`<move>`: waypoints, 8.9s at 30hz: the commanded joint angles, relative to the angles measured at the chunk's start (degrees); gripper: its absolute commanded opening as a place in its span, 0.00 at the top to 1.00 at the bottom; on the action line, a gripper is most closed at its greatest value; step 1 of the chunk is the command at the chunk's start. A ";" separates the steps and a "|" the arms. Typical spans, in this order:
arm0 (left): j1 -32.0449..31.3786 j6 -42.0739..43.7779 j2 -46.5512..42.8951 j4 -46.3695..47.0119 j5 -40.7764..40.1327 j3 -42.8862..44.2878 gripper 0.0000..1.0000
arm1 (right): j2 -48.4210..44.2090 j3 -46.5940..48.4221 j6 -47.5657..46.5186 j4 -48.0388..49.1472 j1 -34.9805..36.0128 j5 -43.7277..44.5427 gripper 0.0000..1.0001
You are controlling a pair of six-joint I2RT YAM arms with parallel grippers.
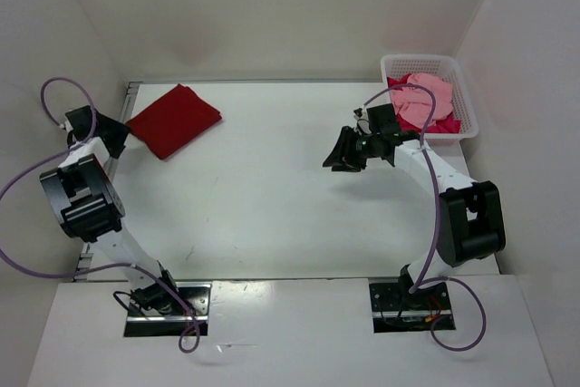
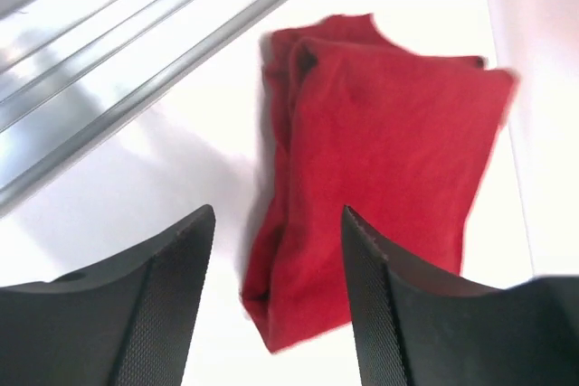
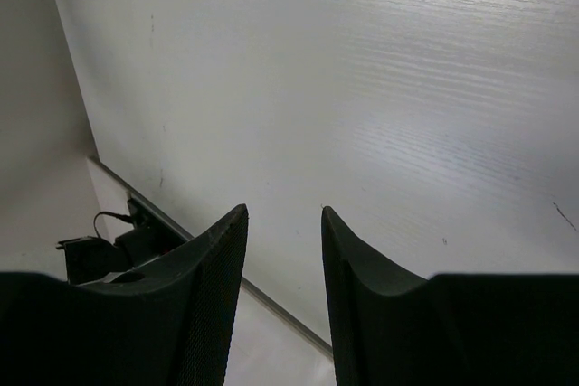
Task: Fold and stack the t-shirts
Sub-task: Put the neatly folded tshirt into the corner of the board with the left arm, then grab crumpled tshirt from bin with the right arm, then move the tshirt to the center of the board, then flatten out the tshirt
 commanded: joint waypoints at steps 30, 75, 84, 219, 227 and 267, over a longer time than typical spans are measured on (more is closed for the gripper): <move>-22.65 9.34 17.92 -3.21 5.39 12.54 0.93 | -3.32 4.75 1.05 -2.14 -7.79 3.12 0.99; -40.39 1.34 -27.60 -0.38 17.90 -22.44 0.27 | 53.27 78.93 -0.89 -19.55 -24.86 40.74 0.80; -40.39 0.29 -29.54 -1.45 17.11 -22.96 0.27 | 53.04 77.49 -1.41 -24.12 -26.00 37.31 0.55; -31.52 -8.41 -17.15 -4.52 -8.04 -22.61 0.59 | 13.55 11.26 3.77 4.18 12.94 12.70 0.85; -31.51 -7.89 -12.05 -4.52 -8.04 -20.24 0.64 | 13.03 11.79 3.24 4.18 12.94 12.70 0.85; -29.67 -5.60 -30.77 -6.01 1.63 -25.07 1.00 | 38.25 45.36 -9.50 -8.65 24.63 32.80 0.51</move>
